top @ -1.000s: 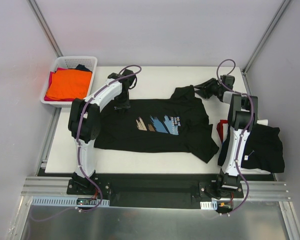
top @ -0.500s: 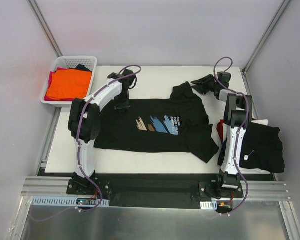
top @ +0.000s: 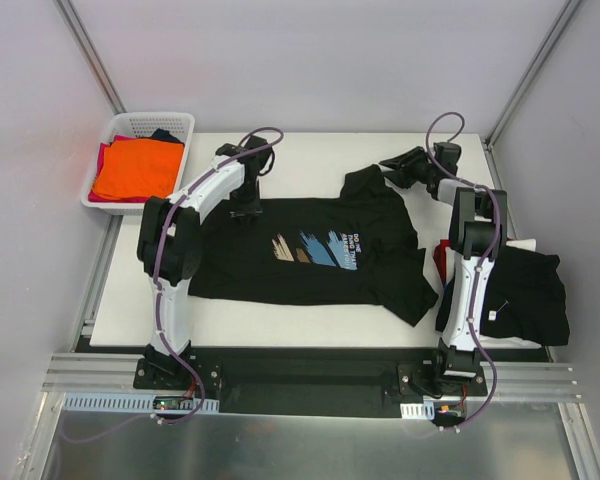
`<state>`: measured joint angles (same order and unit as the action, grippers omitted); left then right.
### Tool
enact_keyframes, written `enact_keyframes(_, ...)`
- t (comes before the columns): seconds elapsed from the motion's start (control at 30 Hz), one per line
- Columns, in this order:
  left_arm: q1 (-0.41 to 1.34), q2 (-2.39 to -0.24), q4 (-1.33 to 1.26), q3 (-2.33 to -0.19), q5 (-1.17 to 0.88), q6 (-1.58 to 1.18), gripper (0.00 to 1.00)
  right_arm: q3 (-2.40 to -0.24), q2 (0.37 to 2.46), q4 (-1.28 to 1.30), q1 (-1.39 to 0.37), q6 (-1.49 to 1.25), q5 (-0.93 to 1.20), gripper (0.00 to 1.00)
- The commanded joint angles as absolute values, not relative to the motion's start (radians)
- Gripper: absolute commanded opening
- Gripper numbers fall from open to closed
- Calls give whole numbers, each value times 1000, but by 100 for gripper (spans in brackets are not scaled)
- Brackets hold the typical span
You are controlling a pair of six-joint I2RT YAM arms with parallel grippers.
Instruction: Fold and stack the t-shirts
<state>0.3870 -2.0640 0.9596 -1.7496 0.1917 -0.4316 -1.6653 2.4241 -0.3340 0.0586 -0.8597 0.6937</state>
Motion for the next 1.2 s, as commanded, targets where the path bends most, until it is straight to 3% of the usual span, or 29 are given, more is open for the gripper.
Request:
enact_keyframes(0.0,403,-2085,988,-1809,169,-451,22,-1749,2355,-333,34,-851,735,43)
enact_keyframes(0.17,408,-2082,986,-1821,175,-442,22,-1726,2348,-334,11,-851,726,41)
enact_keyframes(0.37,408,-2066,986,-1798,199,-422,23,-1738,2394,-336,3,-861,713,27)
enact_keyframes(0.77,408,-2056,986,-1770,215,-422,22,-1778,2447,-314,5,-856,703,23)
enact_keyframes(0.83,408,-2056,986,-1770,216,-422,22,-1779,2448,-307,5,-854,703,2)
enact_keyframes(1.17,408,-2059,985,-1770,210,-429,22,-1714,2385,-293,24,-822,692,1)
